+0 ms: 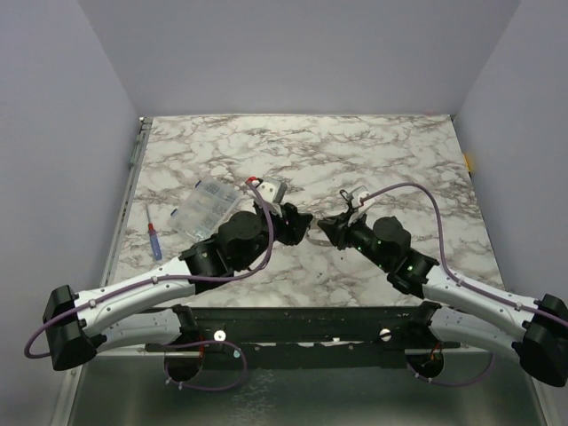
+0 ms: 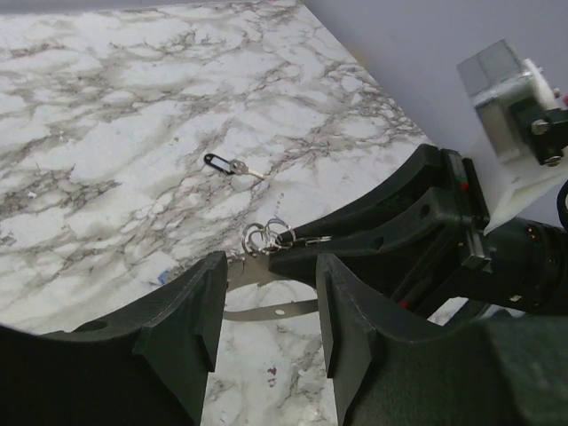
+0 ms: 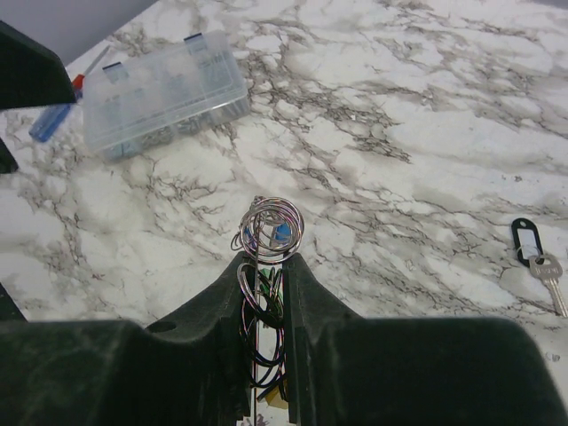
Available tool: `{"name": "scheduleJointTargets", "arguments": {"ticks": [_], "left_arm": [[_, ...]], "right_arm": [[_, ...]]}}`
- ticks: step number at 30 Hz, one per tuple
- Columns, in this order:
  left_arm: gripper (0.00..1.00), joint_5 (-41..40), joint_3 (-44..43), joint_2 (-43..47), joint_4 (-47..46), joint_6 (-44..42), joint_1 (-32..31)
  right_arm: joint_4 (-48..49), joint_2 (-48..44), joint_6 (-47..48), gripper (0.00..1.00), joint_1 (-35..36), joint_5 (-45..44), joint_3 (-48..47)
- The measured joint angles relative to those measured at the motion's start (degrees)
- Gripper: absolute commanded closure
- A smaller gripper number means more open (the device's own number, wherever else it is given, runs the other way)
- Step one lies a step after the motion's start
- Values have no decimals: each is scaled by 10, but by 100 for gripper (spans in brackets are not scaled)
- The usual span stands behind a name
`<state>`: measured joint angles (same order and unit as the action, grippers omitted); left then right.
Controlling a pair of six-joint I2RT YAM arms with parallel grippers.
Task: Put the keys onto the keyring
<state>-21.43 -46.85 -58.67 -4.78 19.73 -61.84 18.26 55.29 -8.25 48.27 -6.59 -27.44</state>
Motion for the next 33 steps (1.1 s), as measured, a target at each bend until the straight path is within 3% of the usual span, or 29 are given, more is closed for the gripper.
{"name": "scheduleJointTargets", "arguments": {"ticks": [6,18,33], "left_arm": [[51,30,45,16,-13,104,8],[58,75,118,-5,-171,266,10],[65,38,122,-63,-238,329,10]], "right_arm": [[10,-18,7,99,0,3,0],[10,-31,8,99,0,13,-2],[10,-56,8,99,0,22,-3]]}}
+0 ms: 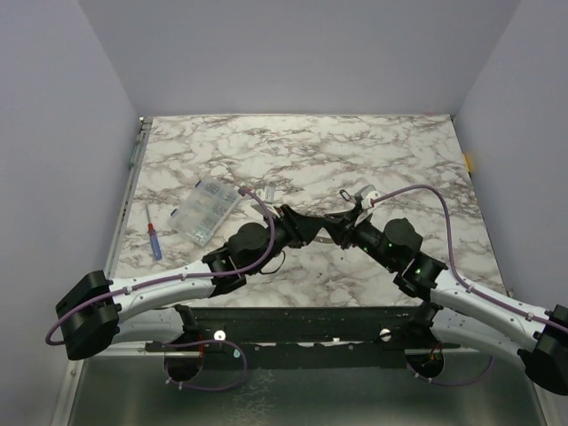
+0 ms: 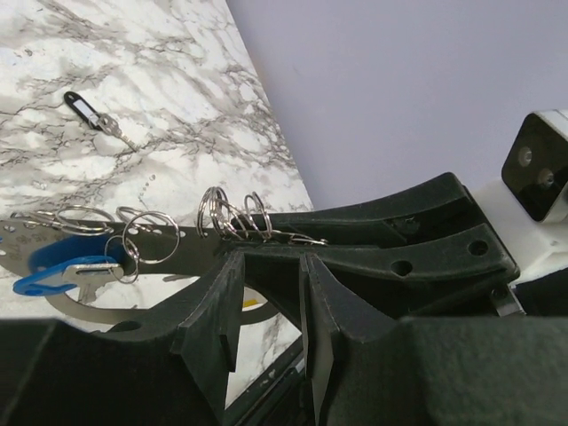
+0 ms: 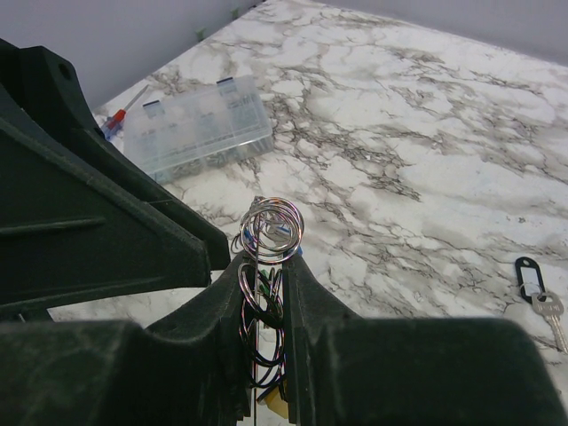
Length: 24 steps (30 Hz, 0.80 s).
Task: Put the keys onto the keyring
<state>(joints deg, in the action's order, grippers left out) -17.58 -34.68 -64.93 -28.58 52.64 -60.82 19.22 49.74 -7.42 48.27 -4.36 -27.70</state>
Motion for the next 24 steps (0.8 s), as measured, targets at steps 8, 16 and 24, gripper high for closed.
{"name": "scheduleJointTargets", "arguments": {"ticks": [8,16,24], "left_arm": [[68,-8,0,-5,-25,1,0],[71,-10,0,-19,-41,5,0],[75,-11,0,-27,-51,5,1]], "right_arm": [[0,0,0,99,0,11,0],[0,0,0,99,0,16,0],[0,0,0,99,0,21,0]]}}
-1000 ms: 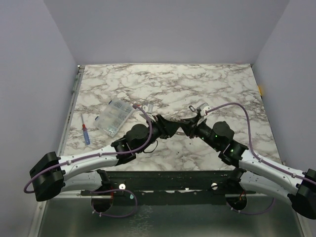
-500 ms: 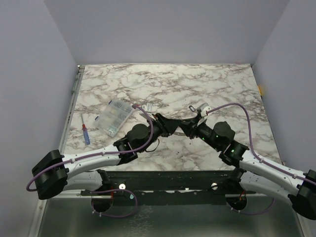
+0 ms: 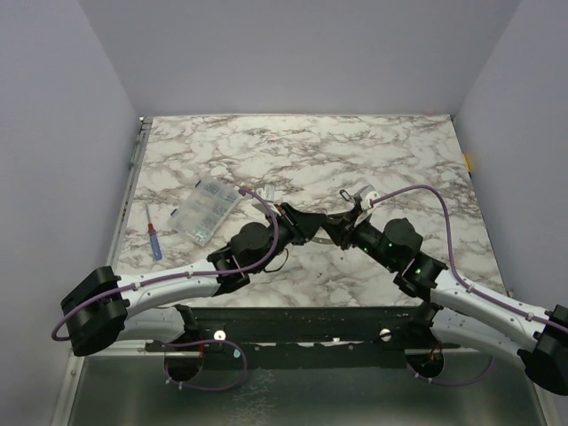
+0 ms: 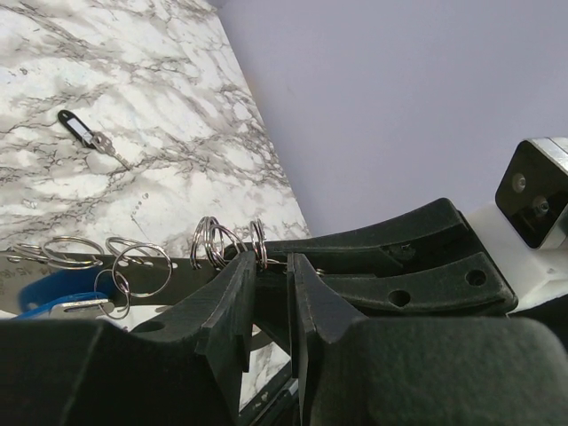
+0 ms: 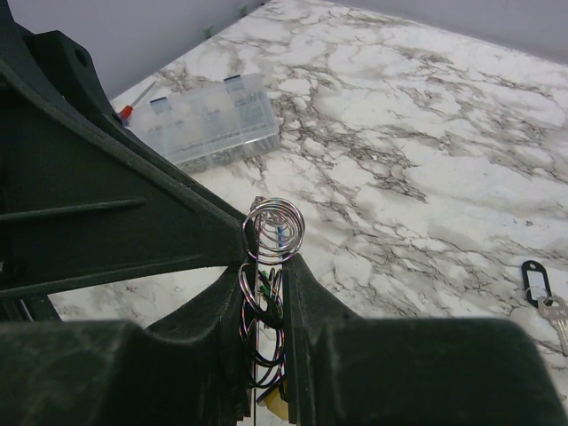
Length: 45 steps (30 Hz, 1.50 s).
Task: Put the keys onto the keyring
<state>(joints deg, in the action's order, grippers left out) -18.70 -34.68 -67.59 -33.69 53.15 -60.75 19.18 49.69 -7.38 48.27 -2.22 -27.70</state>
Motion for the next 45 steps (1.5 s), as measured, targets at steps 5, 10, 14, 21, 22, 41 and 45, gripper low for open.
{"name": "scheduleJointTargets", "arguments": {"ticks": [5,10,14,21,22,41,45], "left_arm": [[75,0,0,0,-1,0,0],[73,0,0,-1,-2,0,0],[71,0,0,-3,-9,-1,0],[70,0,0,-9,-14,-4,0],[70,0,0,-9,-14,-5,0],[54,0,11,-13,-66,-44,-2],[63,-2,14,-12,-79,-49,-1]], "right_arm": [[0,0,5,99,-2,8,0],[0,-2,10,99,-4,15,0],[0,-5,15,99,-4,17,0],[-8,-5,19,99,-8,21,0],[-9,-5,19,99,-8,22,0],[-9,-5,28,99,-13,40,-3],[-8,-5,26,99,-9,68,-4]]}}
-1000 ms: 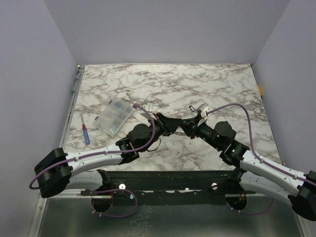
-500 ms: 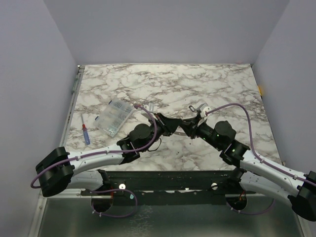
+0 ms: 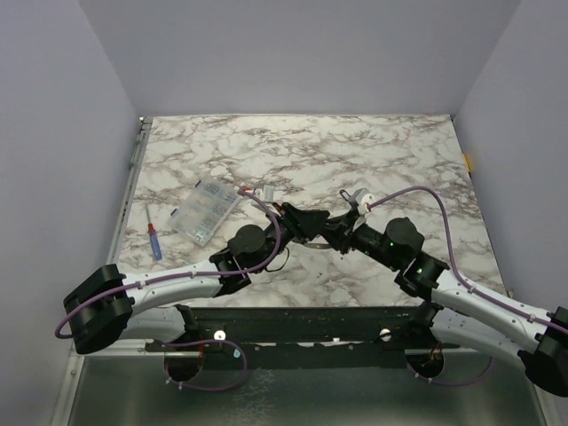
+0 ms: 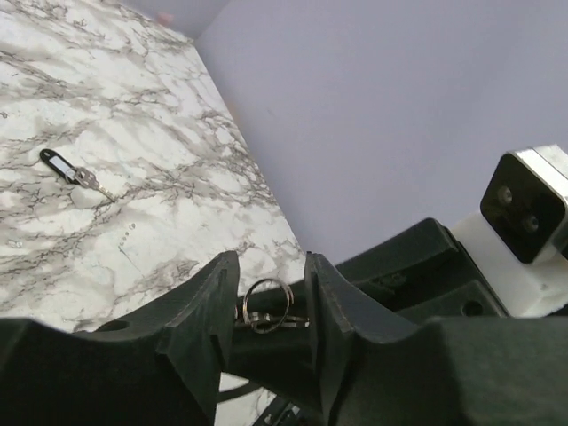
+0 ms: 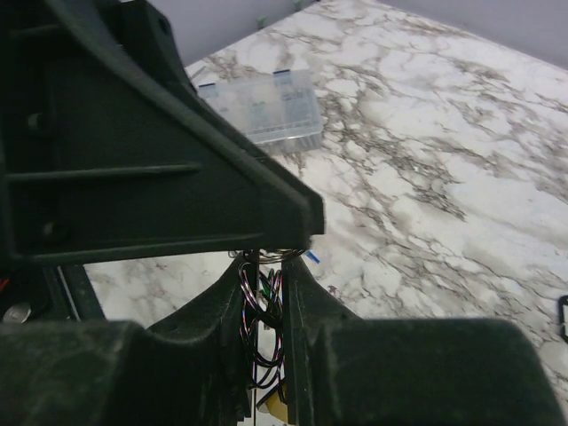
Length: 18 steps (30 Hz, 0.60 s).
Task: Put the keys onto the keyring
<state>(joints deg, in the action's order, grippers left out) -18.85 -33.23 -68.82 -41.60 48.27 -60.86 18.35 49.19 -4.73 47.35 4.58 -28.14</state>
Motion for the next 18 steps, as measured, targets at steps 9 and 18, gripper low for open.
{"name": "scheduleJointTargets", "arguments": {"ticks": [9,18], "left_arm": [[76,2,0,-13,-26,2,1],[55,3,3,-12,-27,2,1]], "right_arm": [[-5,0,-3,99,6,34,-7],[-14,0,-4,99,6,21,-9]]}}
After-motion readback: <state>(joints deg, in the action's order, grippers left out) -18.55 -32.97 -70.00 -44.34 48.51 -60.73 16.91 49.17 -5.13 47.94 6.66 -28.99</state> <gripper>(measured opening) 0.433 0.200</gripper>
